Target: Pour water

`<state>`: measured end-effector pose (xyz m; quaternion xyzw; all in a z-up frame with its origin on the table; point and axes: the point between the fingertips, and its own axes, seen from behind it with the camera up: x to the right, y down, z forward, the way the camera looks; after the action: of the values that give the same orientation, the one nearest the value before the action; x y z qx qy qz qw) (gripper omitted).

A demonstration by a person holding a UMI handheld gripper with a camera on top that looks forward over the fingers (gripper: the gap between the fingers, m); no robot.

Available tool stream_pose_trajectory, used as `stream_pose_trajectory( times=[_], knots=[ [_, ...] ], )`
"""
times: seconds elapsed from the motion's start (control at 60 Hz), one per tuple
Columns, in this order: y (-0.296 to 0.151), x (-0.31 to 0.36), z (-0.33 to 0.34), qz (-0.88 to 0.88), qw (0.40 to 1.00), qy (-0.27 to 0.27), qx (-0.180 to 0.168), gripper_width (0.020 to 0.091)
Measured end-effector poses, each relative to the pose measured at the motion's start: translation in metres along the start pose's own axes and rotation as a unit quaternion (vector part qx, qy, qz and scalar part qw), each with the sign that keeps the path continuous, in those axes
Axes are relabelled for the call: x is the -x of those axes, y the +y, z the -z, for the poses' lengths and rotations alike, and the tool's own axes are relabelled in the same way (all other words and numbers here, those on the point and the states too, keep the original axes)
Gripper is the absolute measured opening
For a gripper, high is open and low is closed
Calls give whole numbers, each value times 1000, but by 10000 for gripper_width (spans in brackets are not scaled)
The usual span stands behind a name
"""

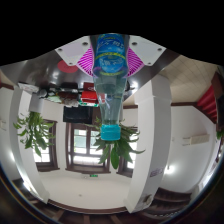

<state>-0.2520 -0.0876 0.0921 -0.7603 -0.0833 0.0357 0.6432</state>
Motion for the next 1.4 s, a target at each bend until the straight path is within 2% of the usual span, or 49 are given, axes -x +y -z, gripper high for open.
stream_pose_trajectory(
  times=[0.167,0.25,0.35,0.433,0.567,0.783,0.917,1.0,1.117,1.233,1.317,1.4],
  knots=[
    [-15,-45,-2,110,994,15,13,381],
    [-21,-81,-14,211,976,33,30,381],
    [-30,-122,-33,343,936,58,59,381],
    [-40,-152,-57,471,876,70,75,379],
    [-69,-180,-77,634,766,82,68,382],
    [-89,-157,-109,793,602,80,45,385],
    [-115,-137,-123,873,478,101,-1,385],
    [-115,-130,-130,893,440,97,-9,384],
    [-115,-130,-132,883,460,95,-7,390],
    [-119,-134,-129,848,521,97,-11,387],
    [-120,-141,-122,769,634,83,-12,387],
    [-109,-151,-117,641,763,76,11,387]
  ],
)
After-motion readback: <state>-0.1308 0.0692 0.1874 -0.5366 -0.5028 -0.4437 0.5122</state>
